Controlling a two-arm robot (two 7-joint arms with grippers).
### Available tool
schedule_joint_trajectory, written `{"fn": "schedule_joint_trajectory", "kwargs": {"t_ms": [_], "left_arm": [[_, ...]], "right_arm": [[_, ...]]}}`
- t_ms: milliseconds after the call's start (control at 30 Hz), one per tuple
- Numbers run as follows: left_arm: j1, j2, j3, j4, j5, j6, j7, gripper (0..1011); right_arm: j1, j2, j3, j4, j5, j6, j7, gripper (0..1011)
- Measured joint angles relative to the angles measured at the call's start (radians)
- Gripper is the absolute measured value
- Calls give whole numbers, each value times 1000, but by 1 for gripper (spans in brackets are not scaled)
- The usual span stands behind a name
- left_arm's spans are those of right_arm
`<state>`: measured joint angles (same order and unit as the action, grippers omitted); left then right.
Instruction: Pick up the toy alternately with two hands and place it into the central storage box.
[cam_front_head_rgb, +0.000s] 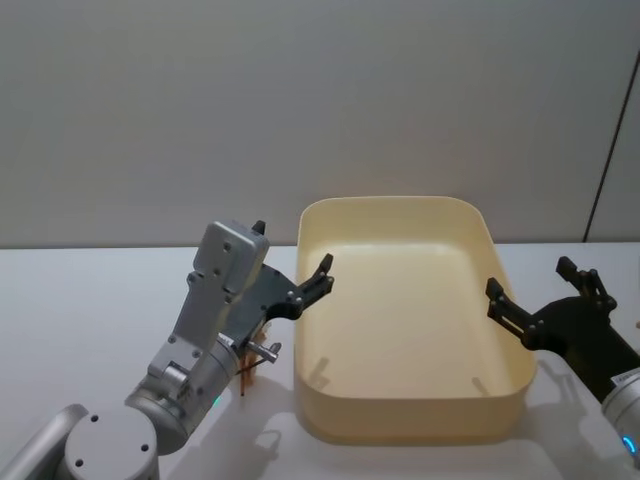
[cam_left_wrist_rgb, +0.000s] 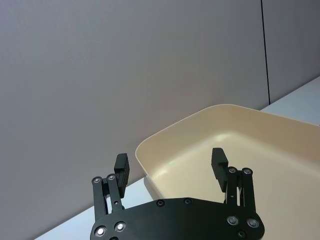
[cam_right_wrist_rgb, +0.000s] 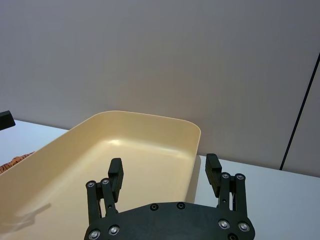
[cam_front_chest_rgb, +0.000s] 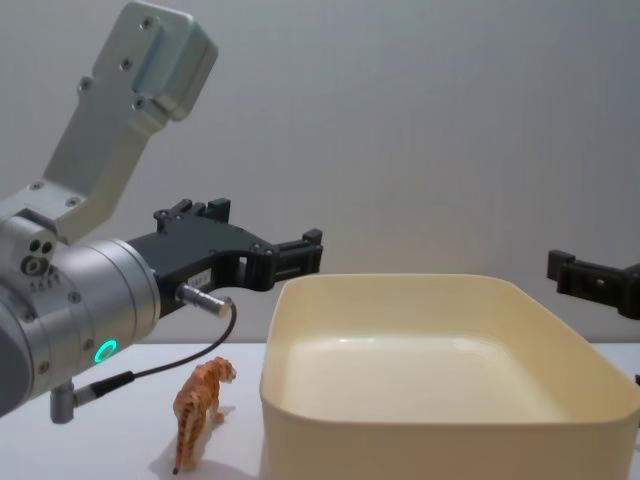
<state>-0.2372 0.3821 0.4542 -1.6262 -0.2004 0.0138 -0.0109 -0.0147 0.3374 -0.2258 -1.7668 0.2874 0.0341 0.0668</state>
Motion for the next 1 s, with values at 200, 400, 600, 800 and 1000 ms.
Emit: {"fn": "schedule_joint_trajectory", "kwargs": {"t_ms": [200,400,600,800,1000], "left_arm": [[0,0,0,0,0,0,0,1001],[0,0,0,0,0,0,0,1001],[0,0,0,0,0,0,0,1001],[0,0,0,0,0,0,0,1001],[0,0,0,0,0,0,0,1001]], "right_arm": [[0,0,0,0,0,0,0,1001],[0,0,0,0,0,0,0,1001],[0,0,0,0,0,0,0,1001],[0,0,0,0,0,0,0,1001],[0,0,0,0,0,0,0,1001]]}}
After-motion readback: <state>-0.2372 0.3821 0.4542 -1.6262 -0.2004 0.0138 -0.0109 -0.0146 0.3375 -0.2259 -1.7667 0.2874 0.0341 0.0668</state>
